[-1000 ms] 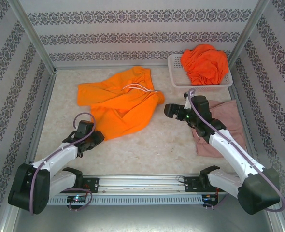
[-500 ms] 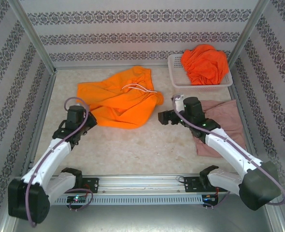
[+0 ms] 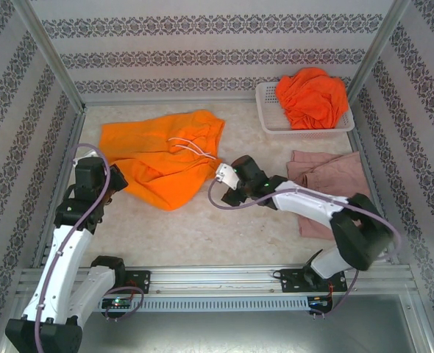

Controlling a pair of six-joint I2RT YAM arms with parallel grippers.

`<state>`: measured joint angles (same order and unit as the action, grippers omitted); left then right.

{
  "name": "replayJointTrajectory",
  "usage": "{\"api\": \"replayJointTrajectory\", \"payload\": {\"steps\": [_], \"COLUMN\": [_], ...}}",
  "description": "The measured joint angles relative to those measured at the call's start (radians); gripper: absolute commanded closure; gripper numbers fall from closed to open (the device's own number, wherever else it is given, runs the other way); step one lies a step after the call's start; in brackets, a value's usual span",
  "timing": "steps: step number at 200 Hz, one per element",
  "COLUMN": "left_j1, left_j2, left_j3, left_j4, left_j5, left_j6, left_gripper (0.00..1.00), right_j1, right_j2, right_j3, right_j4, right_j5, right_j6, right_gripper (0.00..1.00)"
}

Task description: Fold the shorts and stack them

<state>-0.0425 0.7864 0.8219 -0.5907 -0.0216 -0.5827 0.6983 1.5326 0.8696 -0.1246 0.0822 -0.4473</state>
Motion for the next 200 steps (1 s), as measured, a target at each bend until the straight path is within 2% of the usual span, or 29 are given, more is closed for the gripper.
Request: {"api": "replayJointTrajectory", "payload": {"steps": [59,74,93,99,114,136,178,200], "left_j1": [0.004,0.005,0.005,0.005,0.006,0.020,0.071,0.109], "left_j2": [0.017,0.018,0.019,0.020,0.024,0.024,0.055,0.065], "left_j3": [-0.007,-0.015,-0.024,-0.025,-0.025,-0.024,0.079,0.157], "left_j4": [-0.001,-0.001,0.000,0.000,0.000,0.000,-0.013,-0.021], "left_j5": [0.018,0.022,0.029,0.030,0.034,0.036,0.034,0.023], "left_j6": [0.000,0.000,0.000,0.000,0.000,0.003,0.043,0.077], "left_gripper": [1.00,1.00,1.00,1.00,1.00,1.00,1.00,1.00], "right_j1": [-0.013,-0.016,-0.016,-0.016,-0.016,-0.029,-0.127,-0.177], "right_j2": [0.253,0.296,0.346,0.360,0.375,0.363,0.190,0.106], "right_j3": [0.188,0.235,0.296,0.313,0.330,0.330,0.369,0.436], "right_j4": [0.069,0.069,0.061,0.057,0.050,0.018,-0.195,-0.339], "right_j5": [0.014,0.004,-0.006,-0.010,-0.013,-0.037,-0.189,-0.256], "right_j6": [-0.024,-0.027,-0.035,-0.037,-0.042,-0.049,-0.061,-0.078], "right_gripper": [0.15,0.28,0.51,0.62,0.81,1.00,1.00,0.94]}}
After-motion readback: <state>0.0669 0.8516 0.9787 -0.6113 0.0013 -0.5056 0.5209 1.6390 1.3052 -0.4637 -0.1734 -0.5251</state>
